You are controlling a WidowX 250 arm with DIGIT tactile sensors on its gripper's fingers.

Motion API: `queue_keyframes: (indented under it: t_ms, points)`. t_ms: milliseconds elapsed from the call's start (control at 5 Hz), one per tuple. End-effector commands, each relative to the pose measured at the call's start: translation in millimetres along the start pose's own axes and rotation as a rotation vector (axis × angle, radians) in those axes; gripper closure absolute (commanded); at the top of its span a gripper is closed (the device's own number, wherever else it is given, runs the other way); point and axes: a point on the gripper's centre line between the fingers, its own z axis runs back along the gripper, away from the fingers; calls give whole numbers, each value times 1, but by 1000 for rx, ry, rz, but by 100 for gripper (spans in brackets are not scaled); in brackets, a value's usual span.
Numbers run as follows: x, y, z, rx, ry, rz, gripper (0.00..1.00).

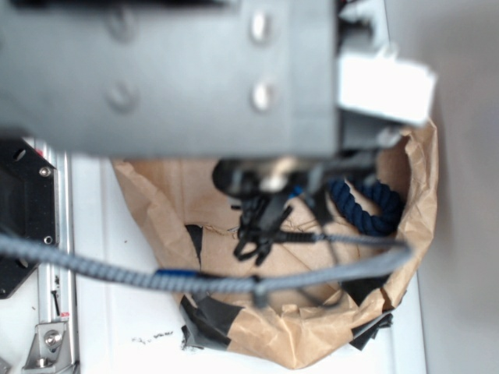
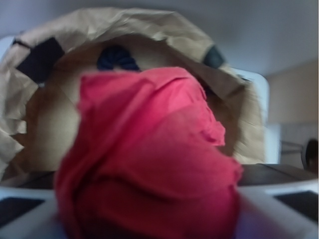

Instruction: Grab the red paper.

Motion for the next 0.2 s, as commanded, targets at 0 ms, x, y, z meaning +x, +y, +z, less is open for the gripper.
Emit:
queue_keyframes:
  t_ms: [0]
  points:
    - [7, -11, 13, 23, 29, 153, 100]
